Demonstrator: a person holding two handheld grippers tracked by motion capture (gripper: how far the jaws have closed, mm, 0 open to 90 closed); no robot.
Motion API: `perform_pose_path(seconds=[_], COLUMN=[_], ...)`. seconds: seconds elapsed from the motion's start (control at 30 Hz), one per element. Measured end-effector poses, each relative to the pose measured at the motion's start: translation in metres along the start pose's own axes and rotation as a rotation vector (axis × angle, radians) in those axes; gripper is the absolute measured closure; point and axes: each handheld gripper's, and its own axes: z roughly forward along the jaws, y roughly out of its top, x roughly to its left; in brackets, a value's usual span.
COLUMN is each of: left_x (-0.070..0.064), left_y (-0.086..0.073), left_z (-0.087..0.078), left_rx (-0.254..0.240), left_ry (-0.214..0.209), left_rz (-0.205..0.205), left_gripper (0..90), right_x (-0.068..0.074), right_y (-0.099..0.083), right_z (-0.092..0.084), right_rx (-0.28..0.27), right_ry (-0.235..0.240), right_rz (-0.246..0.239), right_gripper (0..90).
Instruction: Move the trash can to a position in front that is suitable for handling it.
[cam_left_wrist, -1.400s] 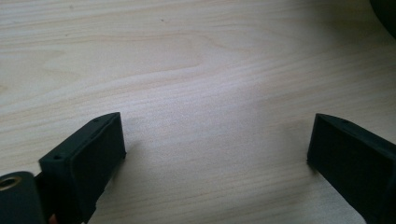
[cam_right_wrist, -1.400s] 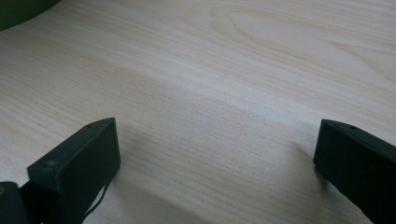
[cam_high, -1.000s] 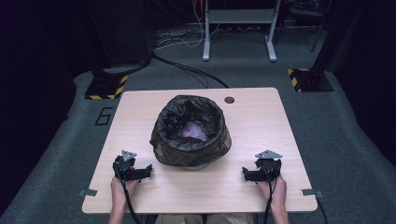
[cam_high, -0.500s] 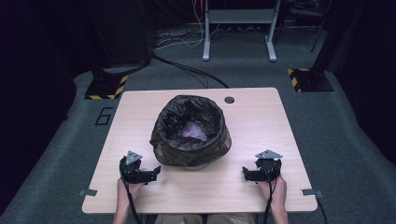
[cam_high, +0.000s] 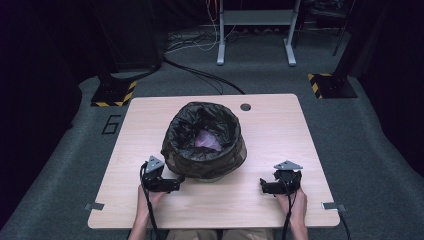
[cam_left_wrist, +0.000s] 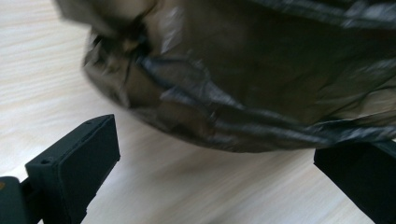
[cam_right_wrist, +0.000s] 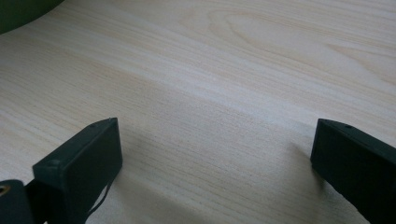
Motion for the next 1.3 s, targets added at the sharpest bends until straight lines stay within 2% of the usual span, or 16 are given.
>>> perform_pose_path(seconds=[0.17, 0.37, 0.6, 1.1, 1.2, 1.27, 1.3], left_x=[-0.006, -0.009, -0.009, -0.010, -0.010, -0.009, -0.009], left_y=[0.007, 0.010, 0.013, 0.019, 0.020, 0.021, 0.021], left_z=[0.010, 0.015, 0.020, 0.032, 0.033, 0.034, 0.034], left_rx=[-0.012, -0.015, -0.017, -0.019, -0.019, -0.017, -0.015], left_ry=[-0.014, -0.008, 0.004, 0.007, 0.008, 0.008, 0.007], left_rz=[-0.005, -0.001, -0.023, -0.038, -0.042, -0.038, -0.038], left_gripper=[0.0, 0.0, 0.0, 0.0, 0.0, 0.0, 0.0], right_x=[0.000, 0.000, 0.000, 0.001, 0.003, 0.011, 0.011], right_y=[0.000, 0.000, 0.000, 0.001, 0.002, 0.008, 0.008], right_z=[0.000, 0.000, 0.000, 0.001, 0.001, 0.000, 0.000], right_rx=[0.000, -0.001, -0.001, 0.001, 0.000, -0.050, -0.050], right_ry=[0.000, -0.001, -0.001, -0.007, -0.025, 0.038, 0.038], right_rz=[0.000, 0.000, 0.000, 0.008, 0.005, 0.035, 0.035], right_gripper=[1.6, 1.6, 1.6, 1.7, 0.9, 0.0, 0.0])
